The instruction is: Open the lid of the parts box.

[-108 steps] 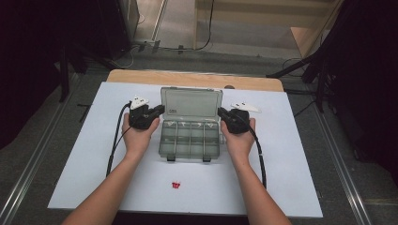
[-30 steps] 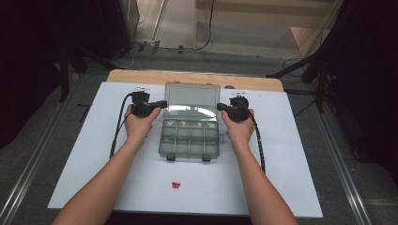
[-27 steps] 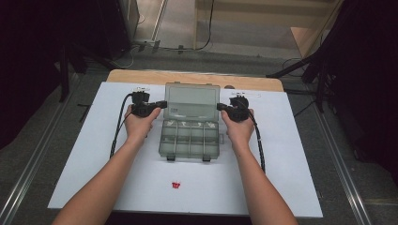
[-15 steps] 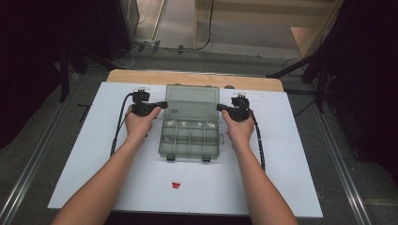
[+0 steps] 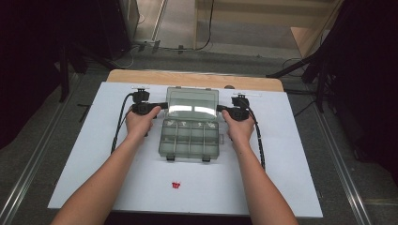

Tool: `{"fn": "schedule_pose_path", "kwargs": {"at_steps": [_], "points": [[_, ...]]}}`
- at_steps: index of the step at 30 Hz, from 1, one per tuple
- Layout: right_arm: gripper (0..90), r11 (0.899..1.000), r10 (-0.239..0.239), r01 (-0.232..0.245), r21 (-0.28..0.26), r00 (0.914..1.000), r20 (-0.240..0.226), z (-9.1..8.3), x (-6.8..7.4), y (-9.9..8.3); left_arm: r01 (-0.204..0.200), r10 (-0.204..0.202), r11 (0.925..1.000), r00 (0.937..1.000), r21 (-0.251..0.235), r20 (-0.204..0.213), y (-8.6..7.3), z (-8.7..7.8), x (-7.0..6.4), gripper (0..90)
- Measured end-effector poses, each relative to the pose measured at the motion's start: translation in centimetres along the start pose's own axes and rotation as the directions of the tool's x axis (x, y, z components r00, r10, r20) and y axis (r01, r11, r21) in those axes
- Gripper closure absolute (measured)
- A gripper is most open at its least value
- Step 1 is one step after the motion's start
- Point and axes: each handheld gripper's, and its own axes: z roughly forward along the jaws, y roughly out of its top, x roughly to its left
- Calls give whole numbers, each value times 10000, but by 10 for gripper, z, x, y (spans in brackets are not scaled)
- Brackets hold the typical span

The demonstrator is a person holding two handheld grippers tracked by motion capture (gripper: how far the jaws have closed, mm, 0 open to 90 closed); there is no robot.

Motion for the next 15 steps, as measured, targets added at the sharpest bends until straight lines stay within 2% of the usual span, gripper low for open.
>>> {"fn": "schedule_pose_path", "kwargs": {"at_steps": [5, 15], "points": [[840, 10000, -42, 42, 56, 10000, 7, 3, -2, 0, 126, -126, 9998, 9999, 131, 9, 1, 2, 1, 811], [844, 9995, 161, -162, 287, 9999, 13, 7, -6, -2, 235, -233, 9990, 9997, 371, -59, -1, 7, 5, 809]]}}
